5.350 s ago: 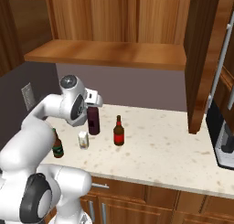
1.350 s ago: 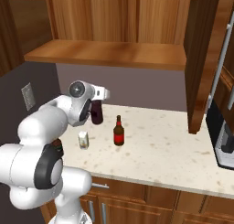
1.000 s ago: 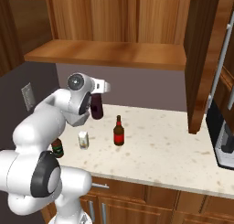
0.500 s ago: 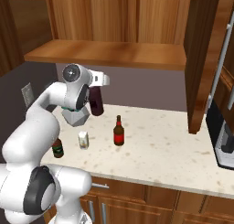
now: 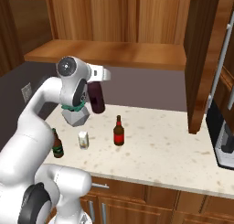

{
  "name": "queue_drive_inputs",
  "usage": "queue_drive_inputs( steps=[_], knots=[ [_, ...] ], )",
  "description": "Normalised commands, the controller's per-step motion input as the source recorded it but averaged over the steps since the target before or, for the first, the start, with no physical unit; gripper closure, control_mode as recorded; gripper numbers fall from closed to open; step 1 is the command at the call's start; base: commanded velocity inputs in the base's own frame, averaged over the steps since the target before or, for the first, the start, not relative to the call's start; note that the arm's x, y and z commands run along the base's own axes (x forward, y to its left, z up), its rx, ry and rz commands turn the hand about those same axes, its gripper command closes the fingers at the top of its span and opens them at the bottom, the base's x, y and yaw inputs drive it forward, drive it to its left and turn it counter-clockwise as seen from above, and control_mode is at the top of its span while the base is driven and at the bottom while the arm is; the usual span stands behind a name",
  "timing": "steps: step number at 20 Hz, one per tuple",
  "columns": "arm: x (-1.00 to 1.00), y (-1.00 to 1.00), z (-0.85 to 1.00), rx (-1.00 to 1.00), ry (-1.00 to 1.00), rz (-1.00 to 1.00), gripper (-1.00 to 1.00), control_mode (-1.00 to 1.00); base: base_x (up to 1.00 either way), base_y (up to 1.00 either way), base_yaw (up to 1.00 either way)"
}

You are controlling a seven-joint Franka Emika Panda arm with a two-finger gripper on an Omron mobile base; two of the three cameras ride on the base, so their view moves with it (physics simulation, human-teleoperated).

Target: Sort all alcoholic drinks to one cabinet, and non-alcoholic drinks to the other.

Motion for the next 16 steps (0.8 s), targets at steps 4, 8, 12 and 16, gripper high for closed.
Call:
queue_drive_inputs(
  steps=[4,8,12,16],
  knots=[
    [-0.34,-0.13,0.46,-0.01,-0.04,-0.02,1.00,-1.00,0.00,0.00,0.00],
    [-0.36,-0.13,0.45,-0.01,-0.07,-0.02,1.00,-1.00,0.00,0.00,0.00],
    [-0.43,-0.17,0.44,0.00,-0.08,-0.02,1.00,-1.00,0.00,0.00,0.00],
    [-0.47,-0.17,0.45,0.00,-0.08,-0.02,1.00,-1.00,0.00,0.00,0.00]
  ],
)
